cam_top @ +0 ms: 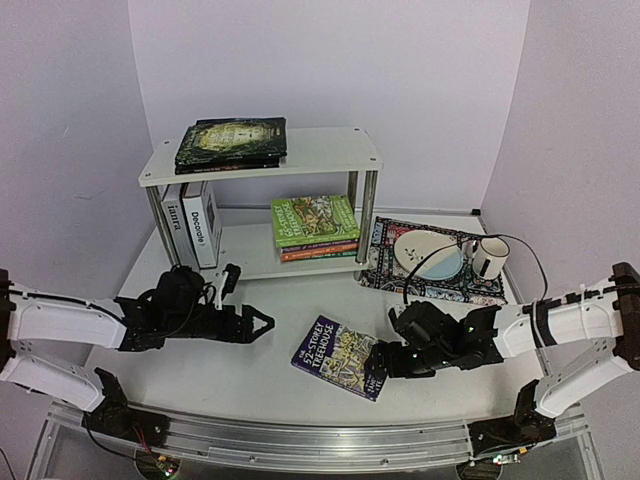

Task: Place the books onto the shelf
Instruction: Adjust the book at the center of the board.

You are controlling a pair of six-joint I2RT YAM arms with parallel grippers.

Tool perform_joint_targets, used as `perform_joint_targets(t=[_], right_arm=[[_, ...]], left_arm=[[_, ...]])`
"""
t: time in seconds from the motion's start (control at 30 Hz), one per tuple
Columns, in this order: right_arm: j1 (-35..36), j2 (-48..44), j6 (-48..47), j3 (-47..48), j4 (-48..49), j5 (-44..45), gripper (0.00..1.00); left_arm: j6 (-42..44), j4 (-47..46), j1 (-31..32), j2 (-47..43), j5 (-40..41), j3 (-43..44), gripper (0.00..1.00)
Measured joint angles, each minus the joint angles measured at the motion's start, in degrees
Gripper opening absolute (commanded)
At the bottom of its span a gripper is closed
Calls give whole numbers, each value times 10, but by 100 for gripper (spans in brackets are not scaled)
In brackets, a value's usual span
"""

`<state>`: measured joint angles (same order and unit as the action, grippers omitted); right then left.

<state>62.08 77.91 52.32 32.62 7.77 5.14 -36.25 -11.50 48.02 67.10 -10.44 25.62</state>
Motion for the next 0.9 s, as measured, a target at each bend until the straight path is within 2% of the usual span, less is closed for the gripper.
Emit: perform_joint_targets(t=[0.17, 0.37, 0.67, 0.9], right_arm=[[0, 0, 5, 0, 5, 0, 90], [0, 0, 15, -1, 15, 0, 89], [0, 0, 17, -4, 28, -13, 88], [0, 1, 17, -8, 37, -16, 87]], left_arm=[[-9, -1, 34, 82, -9, 21, 99], [-14, -26, 60, 151, -26, 49, 95], [-42, -49, 65, 278, -57, 111, 96], [-44, -61, 65, 312, -86, 141, 94]])
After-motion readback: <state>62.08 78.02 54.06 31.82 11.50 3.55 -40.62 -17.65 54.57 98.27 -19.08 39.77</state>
